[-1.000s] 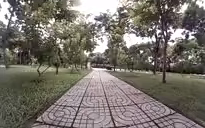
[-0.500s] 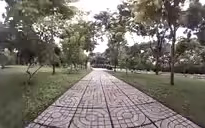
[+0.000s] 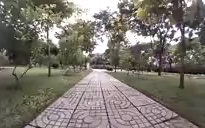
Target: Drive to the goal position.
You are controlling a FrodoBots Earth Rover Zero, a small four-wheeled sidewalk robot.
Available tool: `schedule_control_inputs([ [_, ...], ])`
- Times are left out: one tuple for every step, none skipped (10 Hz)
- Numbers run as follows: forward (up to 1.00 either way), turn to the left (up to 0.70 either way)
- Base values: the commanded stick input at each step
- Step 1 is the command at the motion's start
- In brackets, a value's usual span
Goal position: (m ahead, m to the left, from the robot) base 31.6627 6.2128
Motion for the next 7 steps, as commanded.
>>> schedule_control_inputs([
  [1.0, 0.0],
  [1.0, 0.0],
  [1.0, 0.0],
  [1.0, 0.0],
  [1.0, 0.0],
  [1.0, -0.07],
  [1.0, -0.23],
])
